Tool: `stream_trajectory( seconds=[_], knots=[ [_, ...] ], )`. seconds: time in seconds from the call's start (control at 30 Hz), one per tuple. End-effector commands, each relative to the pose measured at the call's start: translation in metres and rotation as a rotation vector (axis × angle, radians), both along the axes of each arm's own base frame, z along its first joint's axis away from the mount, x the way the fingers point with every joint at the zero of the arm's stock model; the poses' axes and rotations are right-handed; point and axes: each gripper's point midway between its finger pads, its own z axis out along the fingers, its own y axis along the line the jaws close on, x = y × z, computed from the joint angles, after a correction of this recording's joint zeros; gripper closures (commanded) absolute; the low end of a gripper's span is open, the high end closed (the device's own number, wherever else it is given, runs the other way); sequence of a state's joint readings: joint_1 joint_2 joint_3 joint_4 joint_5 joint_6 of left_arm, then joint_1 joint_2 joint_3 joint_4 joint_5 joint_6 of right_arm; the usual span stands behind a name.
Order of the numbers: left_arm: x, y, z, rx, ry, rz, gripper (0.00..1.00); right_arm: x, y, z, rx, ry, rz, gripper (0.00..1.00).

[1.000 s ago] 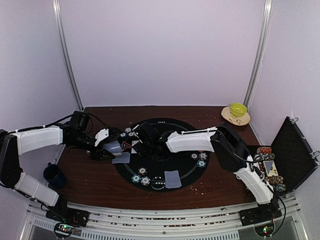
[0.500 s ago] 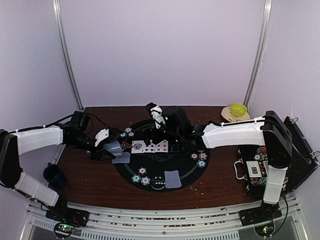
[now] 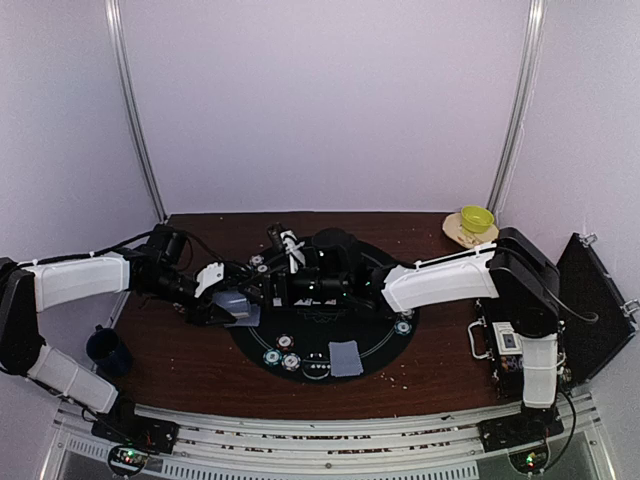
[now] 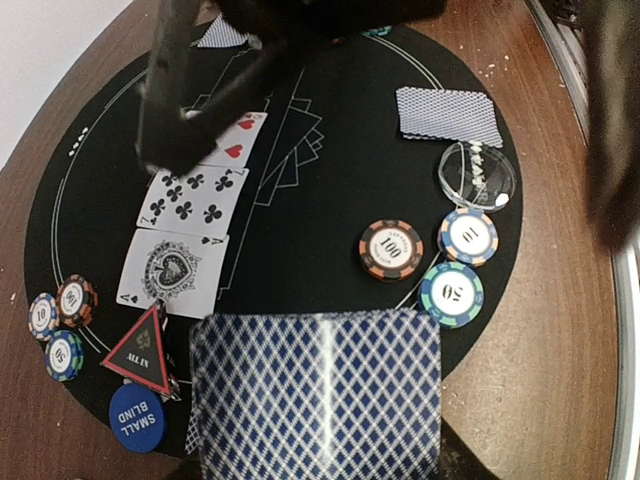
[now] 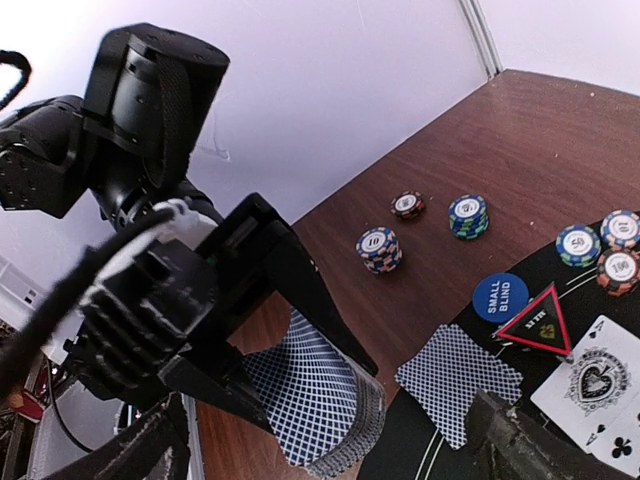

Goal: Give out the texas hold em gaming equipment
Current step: Pick up the poker card from the face-down deck piles.

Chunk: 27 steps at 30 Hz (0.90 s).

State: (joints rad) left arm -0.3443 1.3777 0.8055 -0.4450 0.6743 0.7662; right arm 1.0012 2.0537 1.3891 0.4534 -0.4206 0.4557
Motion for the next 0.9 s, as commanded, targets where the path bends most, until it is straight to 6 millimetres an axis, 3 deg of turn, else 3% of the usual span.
stream_trajectory(
  seconds=[0.0,0.17,0.53,0.87],
  knots=[
    [-0.006,-0.005,0.007,-0.025,-0.035,-0.036,0.48,-0.004,0.018,-0.009,0.021,0.051,0.037,0.03],
    [-0.012,-0.007,0.004,-0.023,-0.017,-0.07,0.48,0.003,0.028,-0.024,-0.035,0.017,0.032,0.09],
    [-0.019,-0.009,-0.004,-0.012,0.014,-0.104,0.48,0.024,0.026,-0.04,-0.244,-0.166,0.003,0.18],
    [-0.019,-0.01,-0.007,-0.008,0.021,-0.109,0.48,0.008,0.032,-0.048,-0.276,-0.195,0.124,0.2]
  ],
)
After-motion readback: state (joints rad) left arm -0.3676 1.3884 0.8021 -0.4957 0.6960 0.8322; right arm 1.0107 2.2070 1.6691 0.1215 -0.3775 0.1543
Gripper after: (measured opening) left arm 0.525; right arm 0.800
